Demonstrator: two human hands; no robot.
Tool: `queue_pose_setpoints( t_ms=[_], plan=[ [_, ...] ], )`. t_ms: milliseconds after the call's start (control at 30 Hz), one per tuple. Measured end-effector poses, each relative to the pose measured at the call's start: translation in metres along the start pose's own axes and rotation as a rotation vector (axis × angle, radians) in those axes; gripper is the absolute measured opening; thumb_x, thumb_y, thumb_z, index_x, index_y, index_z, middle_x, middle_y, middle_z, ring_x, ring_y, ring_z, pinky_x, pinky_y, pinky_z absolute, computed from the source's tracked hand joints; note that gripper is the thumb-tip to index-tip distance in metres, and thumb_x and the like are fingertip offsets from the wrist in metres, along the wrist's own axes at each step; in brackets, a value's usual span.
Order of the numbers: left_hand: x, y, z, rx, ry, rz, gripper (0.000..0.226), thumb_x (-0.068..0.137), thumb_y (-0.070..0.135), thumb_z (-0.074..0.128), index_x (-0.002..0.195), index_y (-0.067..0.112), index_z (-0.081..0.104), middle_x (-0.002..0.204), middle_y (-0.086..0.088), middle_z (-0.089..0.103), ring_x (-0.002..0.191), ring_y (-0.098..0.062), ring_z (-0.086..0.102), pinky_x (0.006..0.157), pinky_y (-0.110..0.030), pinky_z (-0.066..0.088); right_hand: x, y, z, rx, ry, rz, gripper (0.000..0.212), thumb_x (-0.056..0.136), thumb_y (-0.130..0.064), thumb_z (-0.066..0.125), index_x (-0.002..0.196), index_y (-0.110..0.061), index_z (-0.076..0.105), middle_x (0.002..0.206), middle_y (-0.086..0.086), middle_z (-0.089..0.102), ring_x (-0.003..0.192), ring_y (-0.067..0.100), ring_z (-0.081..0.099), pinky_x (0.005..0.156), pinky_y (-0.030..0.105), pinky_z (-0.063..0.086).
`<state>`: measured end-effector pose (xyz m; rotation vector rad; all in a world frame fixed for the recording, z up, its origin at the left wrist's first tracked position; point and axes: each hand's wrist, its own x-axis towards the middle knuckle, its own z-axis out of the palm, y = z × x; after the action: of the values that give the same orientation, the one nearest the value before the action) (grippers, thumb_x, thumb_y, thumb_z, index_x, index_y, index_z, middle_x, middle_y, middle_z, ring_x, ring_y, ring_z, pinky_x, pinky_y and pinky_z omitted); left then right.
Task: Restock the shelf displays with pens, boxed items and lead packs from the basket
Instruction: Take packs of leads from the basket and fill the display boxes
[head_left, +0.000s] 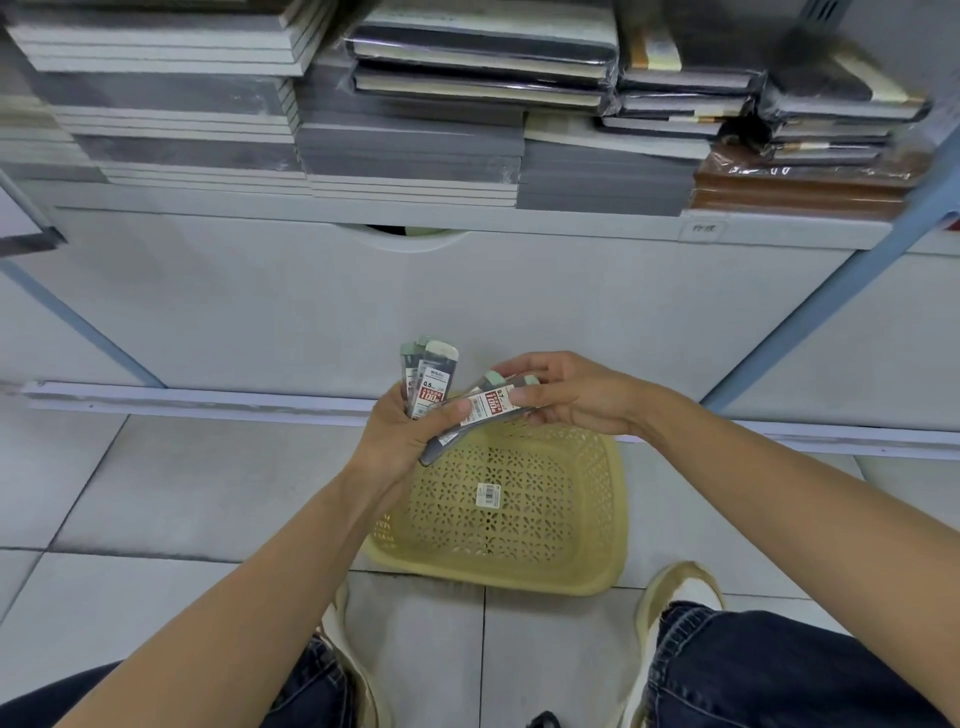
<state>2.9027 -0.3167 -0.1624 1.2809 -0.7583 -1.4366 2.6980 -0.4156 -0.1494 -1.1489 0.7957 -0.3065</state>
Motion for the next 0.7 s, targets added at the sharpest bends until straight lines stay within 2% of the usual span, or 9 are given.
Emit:
queue_pose_setpoints(
  t_ms=[67,167,300,367,433,533,600,700],
  plan=[
    [-0.001,0.007,0.005,0.0,-0.026,0.0,0.043,0.066,0.017,0.078,0.103,0.005,0.06,0.1,-0.012,0.07,0.085,-0.022,0.066,0.08,-0.033,0.056,0.001,-0.007,0.002,0.017,0.061,-0.041,0.029,0.088,0.004,0.063,0.115,-0.005,0.061,0.096,0.007,0.068,0.075,0.01,0.064,0.063,0.017,0.052],
    [-0.003,0.023,0.014,0.024,-0.077,0.009,0.036,0.07,0.023,0.074,0.102,0.01,0.063,0.085,0.001,0.073,0.072,-0.011,0.066,0.06,-0.019,0.052,-0.001,-0.026,0.004,-0.038,0.16,-0.119,0.025,0.085,0.005,0.066,0.108,-0.004,0.065,0.088,0.007,0.068,0.072,0.012,0.059,0.062,0.018,0.048],
    [-0.004,0.053,0.03,-0.029,-0.068,0.054,0.014,0.09,0.02,0.063,0.101,0.011,0.064,0.072,0.003,0.072,0.056,-0.008,0.063,0.045,-0.016,0.045,-0.013,-0.068,0.006,-0.208,0.203,-0.236,0.027,0.084,0.004,0.068,0.11,0.0,0.064,0.085,0.007,0.068,0.071,0.011,0.058,0.06,0.017,0.046],
    [-0.005,0.074,0.04,-0.027,-0.066,0.125,0.016,0.091,0.014,0.061,0.106,0.006,0.062,0.07,0.002,0.071,0.052,-0.008,0.062,0.043,-0.016,0.044,-0.022,-0.094,0.009,-0.259,0.233,-0.317,0.029,0.084,0.002,0.069,0.112,-0.001,0.064,0.085,0.005,0.068,0.068,0.007,0.058,0.06,0.016,0.046],
    [-0.006,0.1,0.052,-0.006,-0.088,0.211,0.022,0.092,0.012,0.062,0.113,0.004,0.061,0.077,-0.004,0.07,0.055,-0.011,0.063,0.044,-0.017,0.044,-0.031,-0.122,0.013,-0.253,0.264,-0.4,0.025,0.087,-0.002,0.067,0.112,-0.006,0.064,0.085,0.0,0.07,0.069,0.005,0.058,0.061,0.017,0.046],
    [-0.009,0.142,0.071,0.036,-0.102,0.335,0.028,0.091,0.011,0.064,0.117,0.003,0.06,0.089,-0.009,0.071,0.063,-0.018,0.064,0.046,-0.022,0.047,-0.051,-0.165,0.015,-0.24,0.268,-0.49,0.024,0.092,-0.009,0.062,0.116,-0.006,0.063,0.092,0.001,0.074,0.08,0.01,0.065,0.069,0.022,0.054],
    [-0.011,0.166,0.085,0.028,-0.132,0.394,0.028,0.089,0.015,0.065,0.115,0.007,0.061,0.092,-0.009,0.072,0.063,-0.019,0.065,0.047,-0.024,0.048,-0.068,-0.193,0.014,-0.274,0.258,-0.531,0.028,0.093,-0.01,0.061,0.121,-0.005,0.06,0.101,0.006,0.074,0.091,0.018,0.07,0.076,0.027,0.057],
    [-0.015,0.198,0.108,-0.002,-0.174,0.437,0.026,0.094,0.029,0.057,0.115,0.013,0.061,0.093,-0.006,0.074,0.068,-0.021,0.067,0.048,-0.028,0.051,-0.099,-0.229,0.013,-0.365,0.287,-0.611,0.023,0.092,-0.009,0.062,0.115,-0.013,0.064,0.103,0.003,0.075,0.097,0.017,0.07,0.077,0.024,0.056]
  ],
)
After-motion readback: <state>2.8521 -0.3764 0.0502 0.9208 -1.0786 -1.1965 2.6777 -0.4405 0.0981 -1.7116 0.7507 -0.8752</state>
